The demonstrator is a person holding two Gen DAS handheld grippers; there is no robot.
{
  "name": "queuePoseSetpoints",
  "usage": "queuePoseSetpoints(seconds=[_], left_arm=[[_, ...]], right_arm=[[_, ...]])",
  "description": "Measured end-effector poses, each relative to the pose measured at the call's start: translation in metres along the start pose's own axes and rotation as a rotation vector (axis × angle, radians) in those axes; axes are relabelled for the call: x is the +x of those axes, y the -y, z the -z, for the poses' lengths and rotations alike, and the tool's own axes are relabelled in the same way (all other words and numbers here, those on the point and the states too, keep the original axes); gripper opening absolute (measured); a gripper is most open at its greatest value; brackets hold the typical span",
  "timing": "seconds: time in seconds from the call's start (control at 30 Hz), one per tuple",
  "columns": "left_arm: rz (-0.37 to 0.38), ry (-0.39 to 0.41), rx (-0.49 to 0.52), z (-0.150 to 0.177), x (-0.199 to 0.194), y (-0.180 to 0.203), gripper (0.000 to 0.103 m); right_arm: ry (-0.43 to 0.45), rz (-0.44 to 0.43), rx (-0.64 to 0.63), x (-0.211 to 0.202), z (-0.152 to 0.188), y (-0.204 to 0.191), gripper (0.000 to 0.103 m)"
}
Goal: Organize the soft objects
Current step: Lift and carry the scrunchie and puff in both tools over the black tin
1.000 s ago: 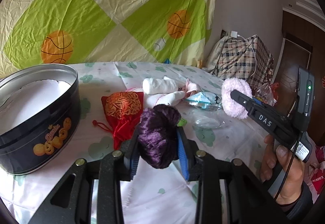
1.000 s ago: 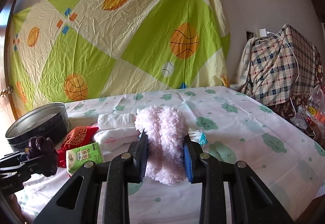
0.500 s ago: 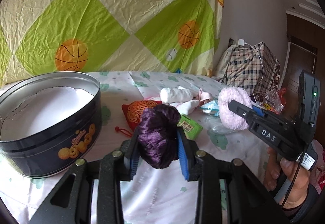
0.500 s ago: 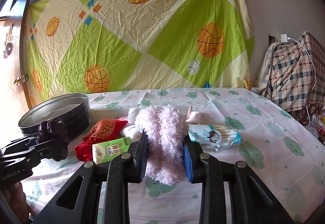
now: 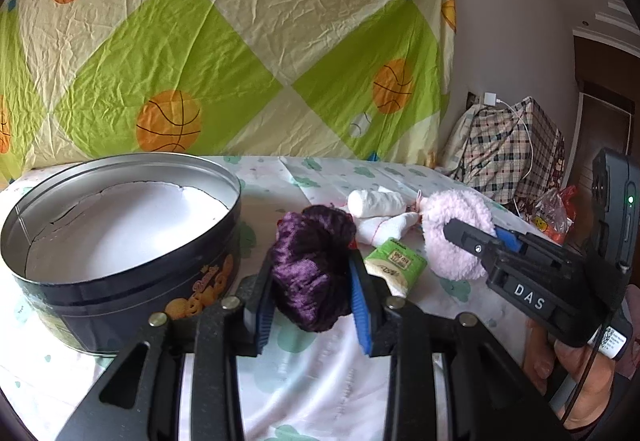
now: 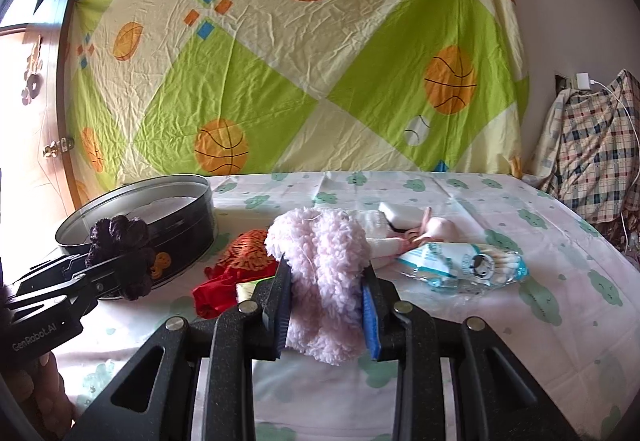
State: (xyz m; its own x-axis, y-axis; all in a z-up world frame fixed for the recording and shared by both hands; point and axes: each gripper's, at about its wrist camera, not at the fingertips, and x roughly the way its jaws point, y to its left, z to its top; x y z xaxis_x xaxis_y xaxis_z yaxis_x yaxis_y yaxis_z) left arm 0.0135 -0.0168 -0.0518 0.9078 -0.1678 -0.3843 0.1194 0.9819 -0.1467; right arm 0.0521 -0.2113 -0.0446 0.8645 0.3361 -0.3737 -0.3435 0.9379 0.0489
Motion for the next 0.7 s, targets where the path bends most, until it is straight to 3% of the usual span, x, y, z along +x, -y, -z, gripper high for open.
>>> queuePoseSetpoints(seconds=[0.7], left_arm=[[-0.072,0.107,0.001,0.002,-0.026,-0.025,0.032]], right_arm=[[-0.005,-0.107,-0.023,0.008,-0.001,-0.051,0.032]])
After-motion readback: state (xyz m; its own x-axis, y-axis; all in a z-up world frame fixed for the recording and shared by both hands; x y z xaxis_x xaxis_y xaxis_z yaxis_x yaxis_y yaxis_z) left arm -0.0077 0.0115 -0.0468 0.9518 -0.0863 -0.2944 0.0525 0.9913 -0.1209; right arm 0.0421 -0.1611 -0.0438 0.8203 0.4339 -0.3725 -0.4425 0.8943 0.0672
